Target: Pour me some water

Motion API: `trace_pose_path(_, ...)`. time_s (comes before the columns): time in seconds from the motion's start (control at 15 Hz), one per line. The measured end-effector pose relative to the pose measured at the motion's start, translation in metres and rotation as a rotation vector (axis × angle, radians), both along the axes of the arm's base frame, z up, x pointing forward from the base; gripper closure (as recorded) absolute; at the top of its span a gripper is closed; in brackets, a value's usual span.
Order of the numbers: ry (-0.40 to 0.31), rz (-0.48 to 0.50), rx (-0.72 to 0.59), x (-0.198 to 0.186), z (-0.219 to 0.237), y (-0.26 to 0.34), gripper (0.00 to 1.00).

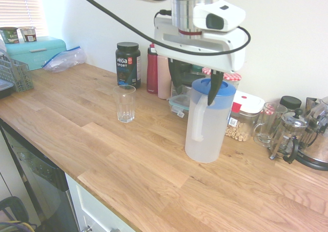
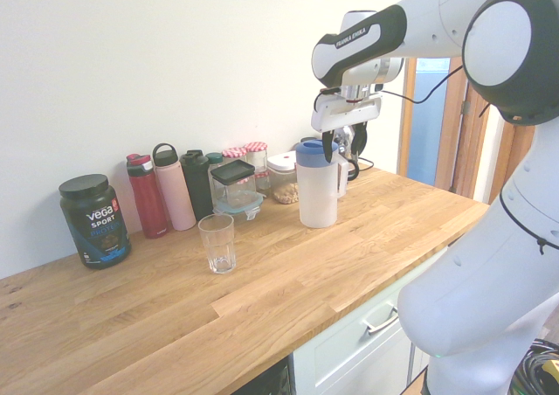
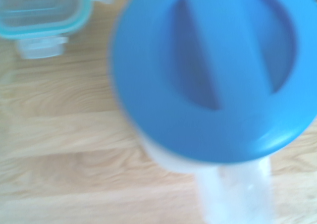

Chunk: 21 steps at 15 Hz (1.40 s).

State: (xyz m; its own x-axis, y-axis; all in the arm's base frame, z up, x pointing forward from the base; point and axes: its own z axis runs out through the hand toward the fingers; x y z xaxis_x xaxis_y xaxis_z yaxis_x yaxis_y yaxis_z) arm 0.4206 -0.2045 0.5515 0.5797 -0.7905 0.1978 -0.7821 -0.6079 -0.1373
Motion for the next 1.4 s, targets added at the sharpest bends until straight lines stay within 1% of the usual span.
trace_pose_path(0.13,0.006,0.002,-0.003,0.008,-0.011,-0.002,0.0)
trace_pose_path(0.2,0.005,0.005,-0.007,0.013,-0.017,-0.002,1.0)
trace_pose_path(0.47,0.0,0.013,-0.026,0.029,-0.037,-0.005,1.0)
trace_pose_path(1.4,0.015,0.019,-0.024,0.028,-0.047,-0.005,1.0)
